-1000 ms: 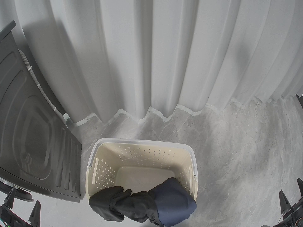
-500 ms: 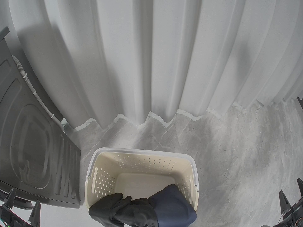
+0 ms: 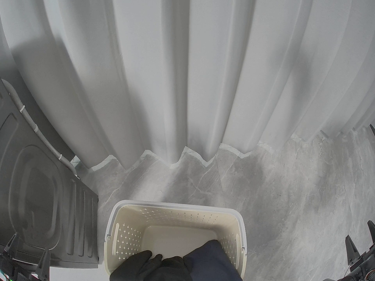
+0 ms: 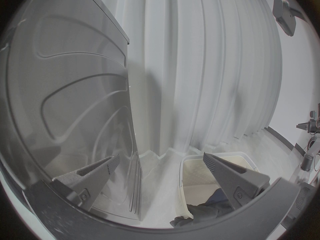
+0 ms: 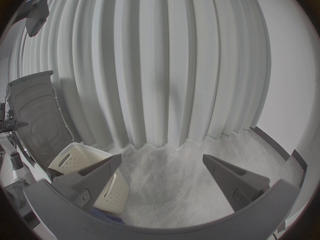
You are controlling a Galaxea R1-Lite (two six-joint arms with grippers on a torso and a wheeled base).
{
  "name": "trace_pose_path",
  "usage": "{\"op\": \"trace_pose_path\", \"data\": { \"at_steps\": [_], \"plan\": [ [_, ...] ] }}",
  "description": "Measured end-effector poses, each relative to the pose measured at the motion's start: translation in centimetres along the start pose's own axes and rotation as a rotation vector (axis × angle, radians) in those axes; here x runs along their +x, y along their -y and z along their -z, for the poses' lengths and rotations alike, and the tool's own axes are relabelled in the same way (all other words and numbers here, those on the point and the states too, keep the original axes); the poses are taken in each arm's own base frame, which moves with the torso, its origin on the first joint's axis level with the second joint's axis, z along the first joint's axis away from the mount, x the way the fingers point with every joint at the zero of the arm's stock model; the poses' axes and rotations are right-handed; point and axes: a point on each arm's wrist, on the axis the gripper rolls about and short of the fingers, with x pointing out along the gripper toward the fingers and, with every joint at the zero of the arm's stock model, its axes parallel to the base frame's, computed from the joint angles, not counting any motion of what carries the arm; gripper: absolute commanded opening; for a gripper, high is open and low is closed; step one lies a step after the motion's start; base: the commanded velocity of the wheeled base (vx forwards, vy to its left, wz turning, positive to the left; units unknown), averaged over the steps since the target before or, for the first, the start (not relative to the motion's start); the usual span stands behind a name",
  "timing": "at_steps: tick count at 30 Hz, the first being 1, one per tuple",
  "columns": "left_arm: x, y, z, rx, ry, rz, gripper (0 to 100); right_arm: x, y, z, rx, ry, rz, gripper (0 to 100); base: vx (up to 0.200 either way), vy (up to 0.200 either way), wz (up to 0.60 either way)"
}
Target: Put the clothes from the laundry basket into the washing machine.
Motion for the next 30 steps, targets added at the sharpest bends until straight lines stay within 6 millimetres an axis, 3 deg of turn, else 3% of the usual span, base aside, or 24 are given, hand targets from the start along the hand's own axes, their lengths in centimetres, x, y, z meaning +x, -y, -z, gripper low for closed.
{"op": "trace_pose_path", "data": {
  "at_steps": [27,30],
  "plan": [
    [0.00,0.00,0.00,0.000,0.000,0.000,100,0.00,0.00,0.00,0.001,0.000,0.001,100,0.000,0.000,0.00],
    [0.00,0.00,0.00,0.001,0.000,0.000,100,0.00,0.00,0.00,0.001,0.000,0.002,100,-0.200,0.000,0.00]
  ]
}}
